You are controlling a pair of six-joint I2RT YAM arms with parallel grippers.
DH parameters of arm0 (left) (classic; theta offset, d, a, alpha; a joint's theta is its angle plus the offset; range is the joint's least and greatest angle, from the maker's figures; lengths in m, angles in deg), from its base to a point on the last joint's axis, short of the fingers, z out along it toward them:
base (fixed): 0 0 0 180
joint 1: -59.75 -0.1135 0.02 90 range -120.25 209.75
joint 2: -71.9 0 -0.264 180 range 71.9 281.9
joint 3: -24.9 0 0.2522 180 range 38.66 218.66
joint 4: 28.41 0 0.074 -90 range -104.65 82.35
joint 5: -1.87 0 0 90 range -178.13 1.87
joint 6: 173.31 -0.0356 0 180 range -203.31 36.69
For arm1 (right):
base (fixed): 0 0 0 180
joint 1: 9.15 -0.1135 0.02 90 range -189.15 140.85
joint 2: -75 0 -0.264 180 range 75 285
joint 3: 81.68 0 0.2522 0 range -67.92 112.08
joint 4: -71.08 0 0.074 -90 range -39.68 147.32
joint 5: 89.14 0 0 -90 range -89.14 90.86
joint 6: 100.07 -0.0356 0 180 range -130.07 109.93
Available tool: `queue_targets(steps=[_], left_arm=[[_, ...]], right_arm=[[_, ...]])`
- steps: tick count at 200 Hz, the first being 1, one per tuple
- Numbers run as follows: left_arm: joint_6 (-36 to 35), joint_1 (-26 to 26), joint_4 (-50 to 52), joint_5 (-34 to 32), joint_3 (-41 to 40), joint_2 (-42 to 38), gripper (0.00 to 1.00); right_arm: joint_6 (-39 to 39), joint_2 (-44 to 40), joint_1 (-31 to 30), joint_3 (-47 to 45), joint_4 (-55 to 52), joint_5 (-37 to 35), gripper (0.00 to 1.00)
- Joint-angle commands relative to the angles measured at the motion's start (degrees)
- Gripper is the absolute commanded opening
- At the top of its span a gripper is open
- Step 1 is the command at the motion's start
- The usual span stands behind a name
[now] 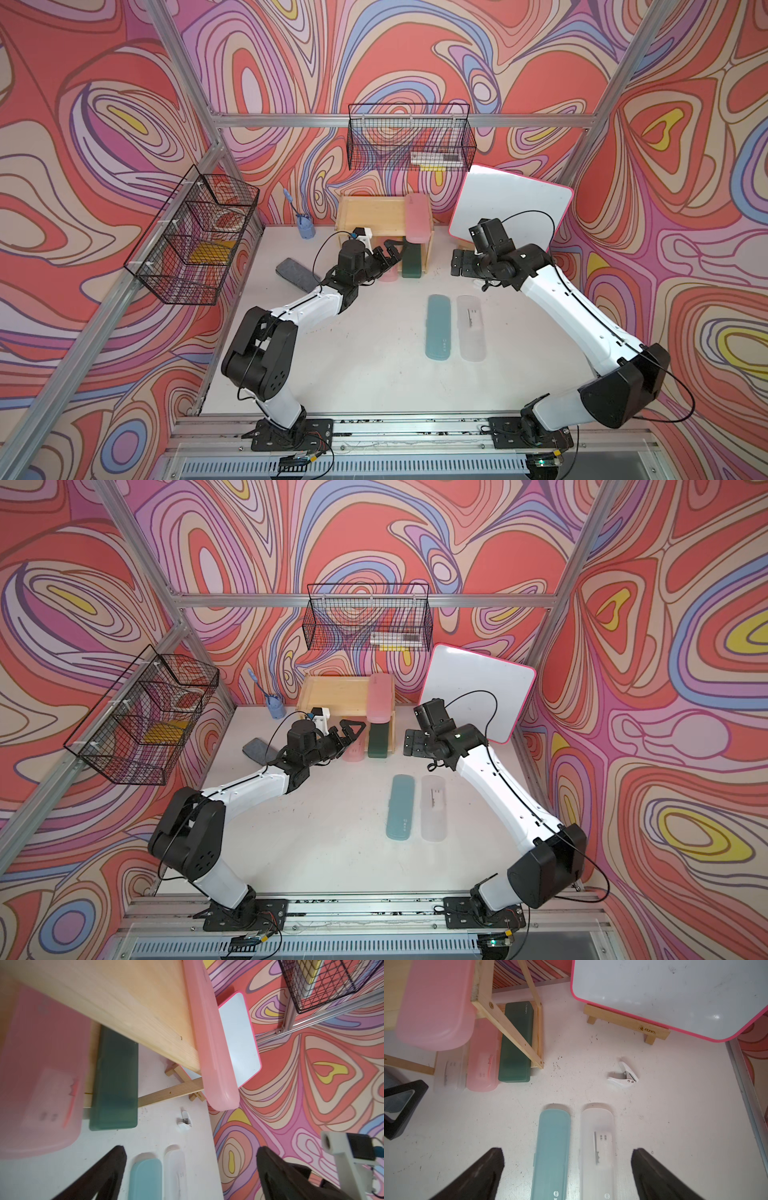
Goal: Remove the pencil cases from the shelf
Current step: Pick up the pencil case from the shelf.
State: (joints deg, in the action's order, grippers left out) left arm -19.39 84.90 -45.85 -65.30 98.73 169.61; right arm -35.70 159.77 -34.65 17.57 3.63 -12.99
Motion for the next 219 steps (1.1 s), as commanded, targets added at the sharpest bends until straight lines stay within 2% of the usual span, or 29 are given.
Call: queue_targets(steps=[1, 120, 180, 196, 219], left_arm=[[7.67, -0.03, -11.12, 3.15, 1.82, 2.14, 0.99], [11.08, 3.27, -5.97, -4.02, 10.71, 9.26, 0.98], [13.66, 3.88, -6.77, -5.13, 13.43, 12.93, 0.81], [14.16, 4.14, -7.12, -5.35, 14.33, 13.75, 0.71], [14.39, 4.23, -6.96, -5.51, 15.16, 14.22, 0.63]], right_arm=[[0.91, -0.38, 0.51, -0.69, -0.42, 0.69, 0.98], [1.88, 0.67, 1.53, -2.43, 1.29, 2.45, 0.98], [2.64, 0.91, 2.42, -3.36, 2.07, 3.19, 0.98], [2.95, 0.77, 2.68, -3.48, 2.04, 3.06, 0.98], [3.28, 0.69, 3.12, -3.67, 2.04, 3.06, 0.98]])
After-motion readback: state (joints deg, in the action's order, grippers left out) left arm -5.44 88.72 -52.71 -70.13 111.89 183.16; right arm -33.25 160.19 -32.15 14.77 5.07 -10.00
